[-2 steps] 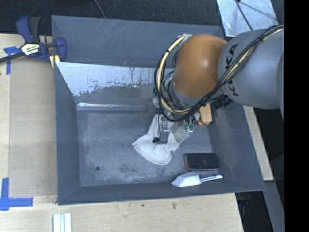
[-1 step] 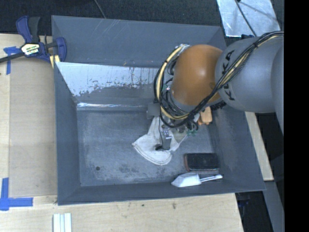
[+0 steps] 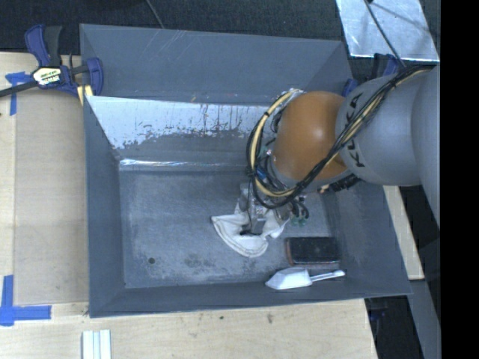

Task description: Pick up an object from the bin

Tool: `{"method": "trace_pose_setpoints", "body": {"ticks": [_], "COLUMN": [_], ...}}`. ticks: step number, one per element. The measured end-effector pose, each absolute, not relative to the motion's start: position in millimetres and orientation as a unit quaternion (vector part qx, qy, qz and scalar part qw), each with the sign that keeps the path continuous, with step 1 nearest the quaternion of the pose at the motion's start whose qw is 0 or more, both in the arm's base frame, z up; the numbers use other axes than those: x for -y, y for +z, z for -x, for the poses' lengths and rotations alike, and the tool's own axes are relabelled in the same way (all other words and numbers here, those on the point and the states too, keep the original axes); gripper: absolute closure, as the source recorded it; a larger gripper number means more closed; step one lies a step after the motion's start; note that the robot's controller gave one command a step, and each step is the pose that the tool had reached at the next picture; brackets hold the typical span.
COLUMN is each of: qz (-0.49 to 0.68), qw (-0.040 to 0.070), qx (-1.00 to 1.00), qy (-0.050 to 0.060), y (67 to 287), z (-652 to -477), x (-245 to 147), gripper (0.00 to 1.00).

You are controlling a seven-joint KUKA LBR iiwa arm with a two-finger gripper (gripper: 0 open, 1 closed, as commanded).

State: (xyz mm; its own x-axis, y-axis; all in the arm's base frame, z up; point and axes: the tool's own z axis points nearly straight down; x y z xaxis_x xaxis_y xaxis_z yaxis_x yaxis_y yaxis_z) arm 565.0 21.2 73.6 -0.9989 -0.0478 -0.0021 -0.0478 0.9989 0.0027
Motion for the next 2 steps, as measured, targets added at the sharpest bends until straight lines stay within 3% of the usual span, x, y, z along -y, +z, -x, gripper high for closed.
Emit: {"method": "trace_pose_setpoints", "body": {"ticks": [1, 2], "qz": [0.024, -0.007], "qw": [0.001, 0.005], "qx": [-1.0, -1.0], "qy": [0.001, 0.0], "y": [74, 240], "z": [-565.0, -557.6], "x": [-21, 5], "gripper": [1.0, 1.0]}}
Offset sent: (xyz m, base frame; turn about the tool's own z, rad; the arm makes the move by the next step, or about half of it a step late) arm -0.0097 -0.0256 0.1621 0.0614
